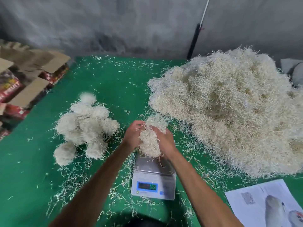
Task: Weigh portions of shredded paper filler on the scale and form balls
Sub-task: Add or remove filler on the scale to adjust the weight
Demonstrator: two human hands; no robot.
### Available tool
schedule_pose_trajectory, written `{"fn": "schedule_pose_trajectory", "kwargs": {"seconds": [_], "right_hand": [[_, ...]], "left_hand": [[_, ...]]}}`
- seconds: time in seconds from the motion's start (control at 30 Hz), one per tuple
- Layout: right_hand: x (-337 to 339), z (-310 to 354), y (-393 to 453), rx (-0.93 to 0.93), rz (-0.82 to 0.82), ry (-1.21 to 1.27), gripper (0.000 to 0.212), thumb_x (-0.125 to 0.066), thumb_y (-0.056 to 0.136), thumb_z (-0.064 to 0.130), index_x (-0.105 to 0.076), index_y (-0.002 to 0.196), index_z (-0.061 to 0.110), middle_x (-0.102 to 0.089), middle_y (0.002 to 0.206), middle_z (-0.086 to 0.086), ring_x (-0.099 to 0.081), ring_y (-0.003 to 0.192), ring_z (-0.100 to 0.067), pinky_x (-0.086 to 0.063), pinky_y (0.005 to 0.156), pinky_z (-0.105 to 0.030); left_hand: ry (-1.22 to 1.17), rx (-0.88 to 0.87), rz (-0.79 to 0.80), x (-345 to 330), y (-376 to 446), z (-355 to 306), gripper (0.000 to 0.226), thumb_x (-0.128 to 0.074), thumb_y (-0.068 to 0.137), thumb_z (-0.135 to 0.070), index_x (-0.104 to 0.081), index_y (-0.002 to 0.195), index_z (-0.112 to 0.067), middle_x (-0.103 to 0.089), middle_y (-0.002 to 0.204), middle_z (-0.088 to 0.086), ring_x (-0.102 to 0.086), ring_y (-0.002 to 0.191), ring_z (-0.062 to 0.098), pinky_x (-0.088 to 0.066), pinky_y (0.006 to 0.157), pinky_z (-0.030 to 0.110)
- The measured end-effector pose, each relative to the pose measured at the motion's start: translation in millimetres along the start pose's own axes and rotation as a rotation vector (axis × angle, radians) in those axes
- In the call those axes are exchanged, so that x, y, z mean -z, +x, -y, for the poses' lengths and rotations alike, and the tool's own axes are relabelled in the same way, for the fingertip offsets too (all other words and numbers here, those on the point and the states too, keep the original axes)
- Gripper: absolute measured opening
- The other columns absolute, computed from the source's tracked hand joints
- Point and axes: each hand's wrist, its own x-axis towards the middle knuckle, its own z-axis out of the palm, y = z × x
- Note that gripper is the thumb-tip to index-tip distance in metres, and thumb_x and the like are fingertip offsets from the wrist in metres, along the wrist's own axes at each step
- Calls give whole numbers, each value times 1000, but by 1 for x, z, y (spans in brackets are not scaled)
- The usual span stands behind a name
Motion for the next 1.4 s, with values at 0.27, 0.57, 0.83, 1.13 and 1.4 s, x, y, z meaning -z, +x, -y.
{"fn": "schedule_pose_trajectory", "kwargs": {"seconds": [0.27,0.57,0.83,1.13,1.4], "right_hand": [[18,-31,-5,61,35,-808,94,-42,92,82,-32,157,14,-65,77,-7,-64,56,-14,-56,54,-29],[36,-45,-17,142,-137,-713,107,-26,86,95,-47,151,12,-71,115,-15,-75,93,-21,-60,85,-39],[38,-45,-38,238,-205,-614,86,-33,97,81,-45,152,16,-52,154,-6,-54,137,-22,-49,110,-51],[36,-53,-51,264,-230,-597,75,-43,101,69,-45,152,14,-52,154,-4,-54,136,-20,-48,112,-50],[34,-55,-52,263,-240,-578,73,-44,102,67,-45,153,15,-52,154,-4,-54,136,-18,-48,111,-51]], "left_hand": [[-17,316,28,12,-16,53,16,-59,99,-31,-59,94,-16,-66,107,9,-66,91,21,-56,69,33],[29,218,-23,13,-32,70,21,-58,98,-37,-57,85,-20,-59,86,0,-57,79,17,-54,70,30],[-94,170,2,7,-39,64,7,-61,98,-35,-61,95,-29,-66,107,-1,-64,99,12,-56,78,29],[-132,160,49,4,-43,67,9,-61,98,-35,-63,103,-27,-67,114,1,-65,105,14,-55,78,29],[-119,167,38,3,-42,70,12,-60,98,-36,-64,101,-25,-68,115,7,-66,106,19,-58,87,36]]}}
